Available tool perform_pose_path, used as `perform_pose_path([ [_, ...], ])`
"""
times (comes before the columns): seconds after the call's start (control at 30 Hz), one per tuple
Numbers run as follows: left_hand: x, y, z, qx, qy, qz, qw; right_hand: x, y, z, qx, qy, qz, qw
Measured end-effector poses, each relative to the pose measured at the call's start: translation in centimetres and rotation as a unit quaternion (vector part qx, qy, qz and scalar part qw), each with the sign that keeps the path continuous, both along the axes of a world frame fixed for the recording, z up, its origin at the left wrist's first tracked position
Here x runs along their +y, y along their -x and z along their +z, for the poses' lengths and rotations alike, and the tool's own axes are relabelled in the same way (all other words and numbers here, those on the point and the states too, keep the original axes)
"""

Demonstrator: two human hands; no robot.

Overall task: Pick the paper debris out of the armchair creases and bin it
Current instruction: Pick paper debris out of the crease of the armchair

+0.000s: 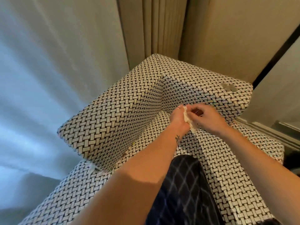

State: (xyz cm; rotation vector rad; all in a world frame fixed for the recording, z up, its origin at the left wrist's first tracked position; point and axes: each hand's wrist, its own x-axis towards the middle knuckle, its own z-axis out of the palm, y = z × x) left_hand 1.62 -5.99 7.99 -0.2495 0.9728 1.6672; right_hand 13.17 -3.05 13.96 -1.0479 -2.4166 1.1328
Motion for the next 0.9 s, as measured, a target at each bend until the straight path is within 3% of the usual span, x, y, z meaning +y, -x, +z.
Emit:
perform_pose_path([
  [0.47,-8.5,7.0,-1.9,-0.029,0.026,0.049,0.998,-5.0,9.6,-6.3,-0.029,0.021,0.09,0.995],
  [0.63,-9.5,8.3,-4.0,-0.057,0.051,0.054,0.996,-5.5,11.7,-8.8,-0.035,0.036,0.078,0.996],
  [0.83,-10.7,8.8,-7.4,-0.011,0.13,0.091,0.987,-4.9,12.7,-11.4,0.005,0.181,0.033,0.983],
  [0.9,-11.5,8.6,-8.8,-0.026,0.156,0.107,0.982,-4.4,13.0,-12.3,0.003,0.175,0.011,0.985],
])
